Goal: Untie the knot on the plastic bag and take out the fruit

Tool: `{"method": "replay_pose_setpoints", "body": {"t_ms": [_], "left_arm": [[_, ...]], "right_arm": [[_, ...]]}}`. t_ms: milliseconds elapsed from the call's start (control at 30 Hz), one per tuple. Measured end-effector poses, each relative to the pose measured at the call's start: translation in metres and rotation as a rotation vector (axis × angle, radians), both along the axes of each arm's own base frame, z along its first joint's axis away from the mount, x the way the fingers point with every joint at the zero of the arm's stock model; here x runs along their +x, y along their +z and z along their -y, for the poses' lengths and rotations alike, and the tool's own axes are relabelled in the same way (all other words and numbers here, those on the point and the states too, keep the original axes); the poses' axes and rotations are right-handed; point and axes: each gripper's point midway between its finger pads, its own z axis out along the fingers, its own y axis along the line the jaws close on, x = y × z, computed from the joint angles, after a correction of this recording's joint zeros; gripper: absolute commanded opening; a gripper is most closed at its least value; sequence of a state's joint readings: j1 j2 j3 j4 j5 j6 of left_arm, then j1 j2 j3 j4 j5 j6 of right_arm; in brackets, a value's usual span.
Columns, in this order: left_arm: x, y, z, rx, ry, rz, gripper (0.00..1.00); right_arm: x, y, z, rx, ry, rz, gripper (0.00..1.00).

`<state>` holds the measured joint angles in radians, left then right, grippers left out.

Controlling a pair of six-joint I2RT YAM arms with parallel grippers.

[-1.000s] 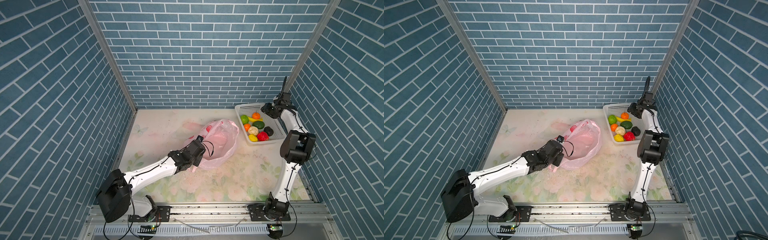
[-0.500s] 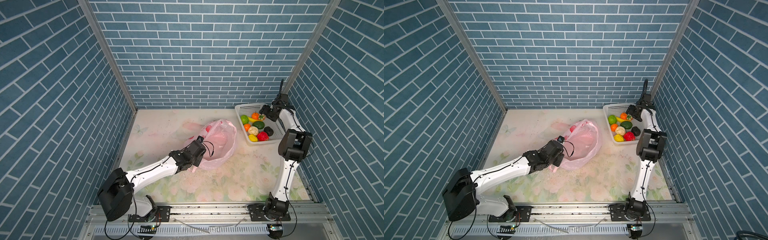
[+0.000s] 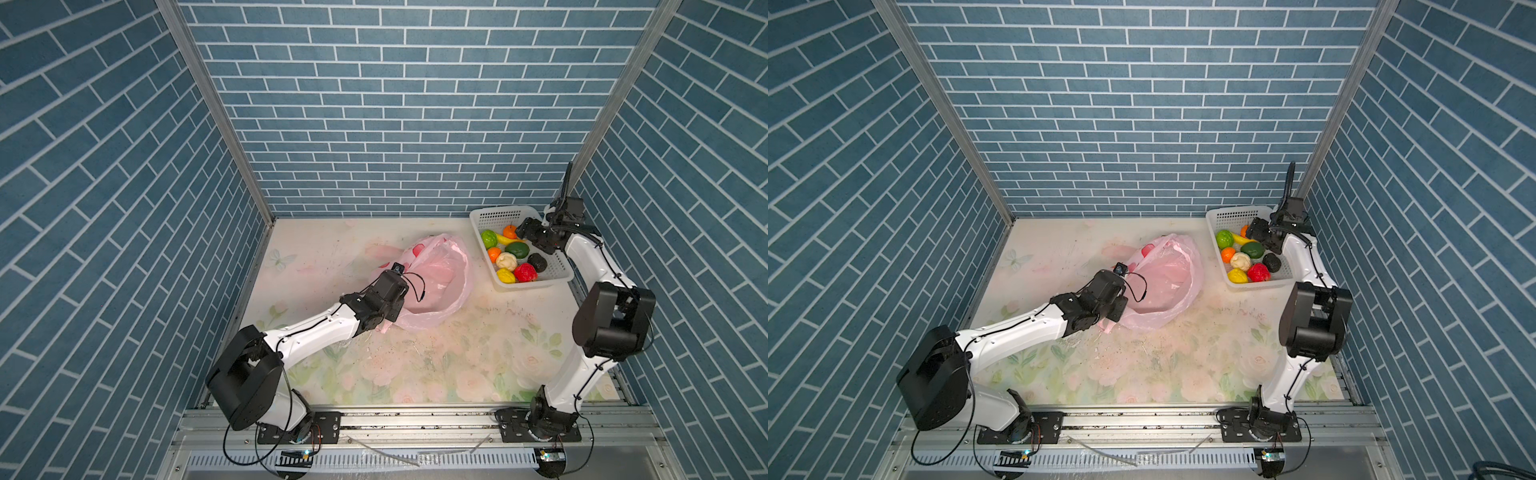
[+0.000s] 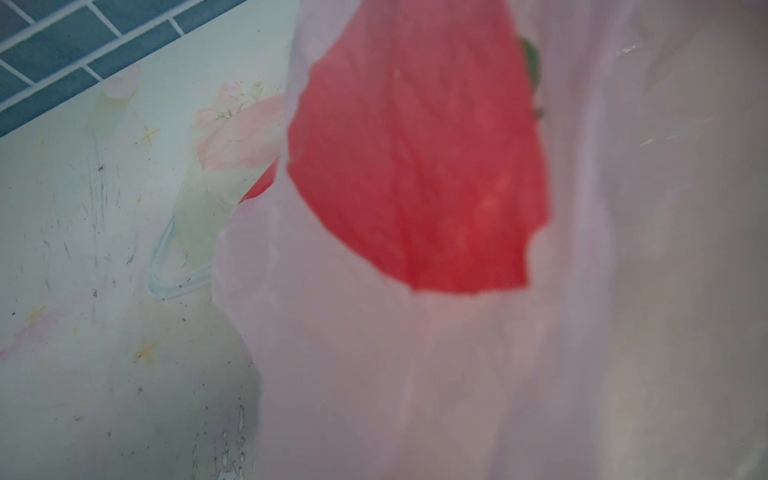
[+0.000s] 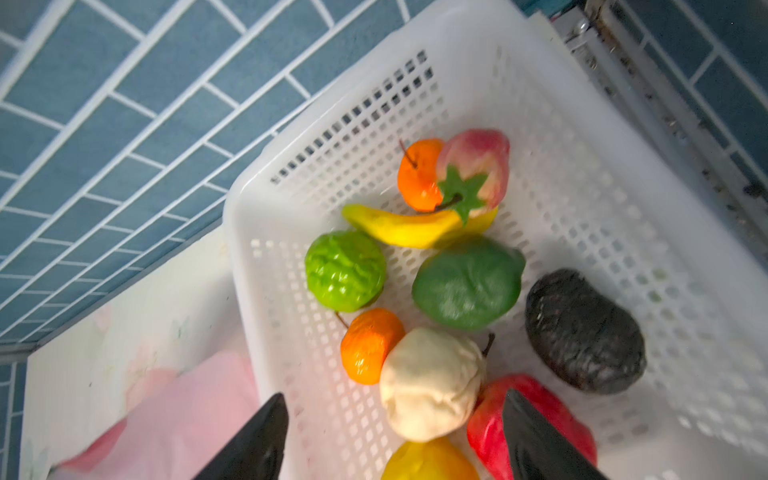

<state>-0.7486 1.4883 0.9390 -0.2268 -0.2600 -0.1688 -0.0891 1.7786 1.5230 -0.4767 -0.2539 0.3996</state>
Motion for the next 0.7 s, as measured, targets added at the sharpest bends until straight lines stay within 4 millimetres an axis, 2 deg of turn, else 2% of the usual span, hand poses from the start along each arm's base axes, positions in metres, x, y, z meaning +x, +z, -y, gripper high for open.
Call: {"method": "replay_pose_setpoints", "body": {"t_ms": [100,167,267,367,500,567,700], "left_arm": [[0.021,-0.002,-0.003,-0.003,0.006,0.015,0.00],[0.037,0.000,-0.004,-0.011,0.007,0.029,0.06],[0.061,0.005,-0.003,-0.029,0.004,0.058,0.23],[0.075,0.011,-0.001,-0.042,-0.013,0.082,0.46],[0.078,0.017,0.006,-0.070,-0.050,0.098,0.74],[0.075,0.020,0.009,-0.086,-0.071,0.100,0.84],[0.061,0.032,0.008,-0.130,-0.094,0.113,0.94]], "right_arm": [[-0.031,-0.001,-0.021,0.018,0.035,-0.011,0.80],[-0.051,-0.001,-0.035,0.023,0.059,-0.015,0.80],[-0.078,0.003,-0.052,0.033,0.090,-0.010,0.81],[-0.101,0.008,-0.065,0.045,0.114,-0.001,0.81],[-0.121,0.014,-0.070,0.052,0.123,0.011,0.82],[-0.127,0.017,-0.070,0.055,0.120,0.018,0.82],[-0.135,0.020,-0.071,0.056,0.122,0.028,0.84]]}}
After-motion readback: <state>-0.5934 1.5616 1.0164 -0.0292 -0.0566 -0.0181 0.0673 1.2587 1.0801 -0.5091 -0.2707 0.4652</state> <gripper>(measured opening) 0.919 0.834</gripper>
